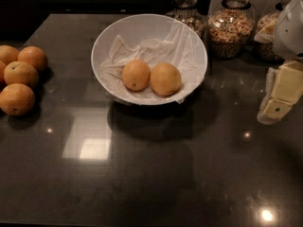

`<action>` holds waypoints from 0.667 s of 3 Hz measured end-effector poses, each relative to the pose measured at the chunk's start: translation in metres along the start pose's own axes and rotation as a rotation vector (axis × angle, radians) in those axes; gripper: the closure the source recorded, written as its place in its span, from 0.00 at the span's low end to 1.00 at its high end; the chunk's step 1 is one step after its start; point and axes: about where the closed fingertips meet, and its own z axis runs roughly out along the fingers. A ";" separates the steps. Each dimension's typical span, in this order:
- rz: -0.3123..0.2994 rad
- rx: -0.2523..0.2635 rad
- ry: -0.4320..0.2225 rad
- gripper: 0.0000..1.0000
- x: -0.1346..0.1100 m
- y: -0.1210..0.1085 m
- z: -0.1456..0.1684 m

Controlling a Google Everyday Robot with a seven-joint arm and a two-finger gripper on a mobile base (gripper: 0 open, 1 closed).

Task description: Pick orange from white bowl

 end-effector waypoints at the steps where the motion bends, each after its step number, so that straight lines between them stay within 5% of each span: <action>1: -0.009 0.017 -0.004 0.00 -0.008 -0.006 0.006; 2: -0.010 0.032 -0.058 0.00 -0.029 -0.025 0.024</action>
Offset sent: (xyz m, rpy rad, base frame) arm 0.0739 0.0449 -0.0241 0.1085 -0.0785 0.0278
